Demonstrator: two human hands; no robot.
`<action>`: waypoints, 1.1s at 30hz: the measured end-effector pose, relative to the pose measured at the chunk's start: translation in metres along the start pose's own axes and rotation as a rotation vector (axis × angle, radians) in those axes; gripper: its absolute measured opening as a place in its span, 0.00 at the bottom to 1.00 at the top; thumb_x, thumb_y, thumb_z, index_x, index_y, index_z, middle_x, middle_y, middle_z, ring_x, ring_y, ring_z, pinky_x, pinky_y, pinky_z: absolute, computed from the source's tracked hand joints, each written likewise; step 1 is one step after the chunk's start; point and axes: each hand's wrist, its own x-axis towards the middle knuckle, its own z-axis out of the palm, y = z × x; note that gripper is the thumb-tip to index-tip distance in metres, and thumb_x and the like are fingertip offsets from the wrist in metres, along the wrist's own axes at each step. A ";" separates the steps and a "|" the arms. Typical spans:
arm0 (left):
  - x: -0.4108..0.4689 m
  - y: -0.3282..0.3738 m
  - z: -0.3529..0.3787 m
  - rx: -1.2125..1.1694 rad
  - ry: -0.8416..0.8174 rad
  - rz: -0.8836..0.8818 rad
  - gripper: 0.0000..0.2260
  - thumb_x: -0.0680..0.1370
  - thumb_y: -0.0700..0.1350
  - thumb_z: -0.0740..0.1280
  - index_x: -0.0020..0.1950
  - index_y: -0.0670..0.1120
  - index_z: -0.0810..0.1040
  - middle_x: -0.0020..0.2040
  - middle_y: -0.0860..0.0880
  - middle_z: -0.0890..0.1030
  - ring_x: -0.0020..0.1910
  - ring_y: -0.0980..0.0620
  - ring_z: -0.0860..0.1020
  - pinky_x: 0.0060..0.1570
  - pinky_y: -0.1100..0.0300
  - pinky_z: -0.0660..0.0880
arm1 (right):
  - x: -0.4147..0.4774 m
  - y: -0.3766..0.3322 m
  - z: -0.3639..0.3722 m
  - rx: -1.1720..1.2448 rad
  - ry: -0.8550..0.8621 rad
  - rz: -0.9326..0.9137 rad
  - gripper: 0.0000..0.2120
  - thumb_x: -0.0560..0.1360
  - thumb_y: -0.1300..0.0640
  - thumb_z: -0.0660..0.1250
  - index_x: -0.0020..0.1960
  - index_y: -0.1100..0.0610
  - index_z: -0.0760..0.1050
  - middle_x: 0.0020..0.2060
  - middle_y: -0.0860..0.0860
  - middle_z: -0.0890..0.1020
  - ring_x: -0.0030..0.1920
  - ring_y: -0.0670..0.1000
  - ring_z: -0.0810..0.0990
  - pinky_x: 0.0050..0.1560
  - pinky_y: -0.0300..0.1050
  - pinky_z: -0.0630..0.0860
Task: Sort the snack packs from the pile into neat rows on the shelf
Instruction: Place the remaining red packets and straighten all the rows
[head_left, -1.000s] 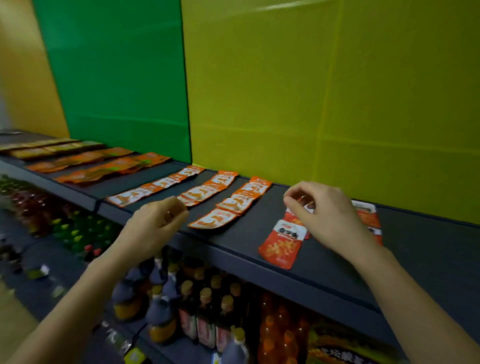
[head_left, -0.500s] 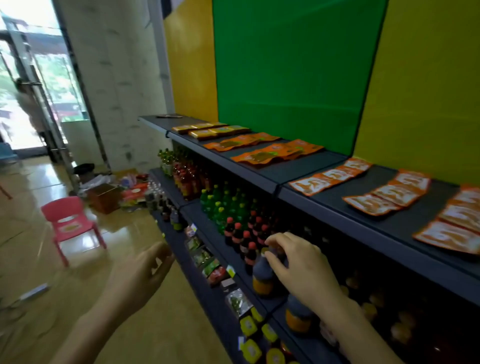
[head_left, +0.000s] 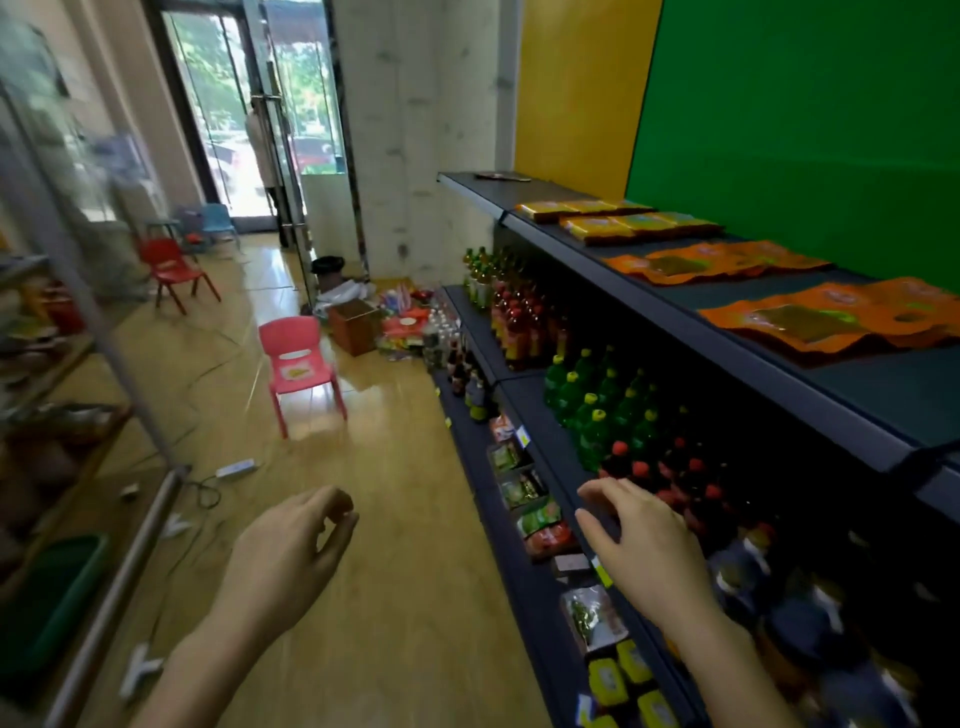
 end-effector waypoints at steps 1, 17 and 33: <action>0.013 -0.007 0.007 0.014 -0.014 -0.016 0.05 0.76 0.51 0.64 0.48 0.52 0.77 0.41 0.57 0.80 0.40 0.55 0.79 0.37 0.59 0.76 | 0.016 0.001 0.010 0.005 -0.016 0.002 0.13 0.78 0.47 0.58 0.61 0.47 0.71 0.58 0.42 0.76 0.58 0.45 0.75 0.52 0.40 0.73; 0.251 -0.084 0.049 0.111 0.078 -0.095 0.06 0.75 0.50 0.67 0.48 0.51 0.78 0.39 0.56 0.81 0.37 0.57 0.78 0.38 0.59 0.77 | 0.317 -0.028 0.103 0.045 -0.115 -0.198 0.15 0.78 0.47 0.57 0.63 0.46 0.69 0.59 0.41 0.74 0.60 0.43 0.72 0.55 0.39 0.71; 0.551 -0.231 0.085 0.153 0.010 0.020 0.11 0.78 0.57 0.58 0.54 0.53 0.74 0.46 0.59 0.78 0.42 0.59 0.75 0.35 0.69 0.70 | 0.584 -0.137 0.202 0.031 -0.120 -0.161 0.13 0.78 0.46 0.58 0.62 0.45 0.70 0.57 0.39 0.75 0.57 0.43 0.75 0.49 0.37 0.71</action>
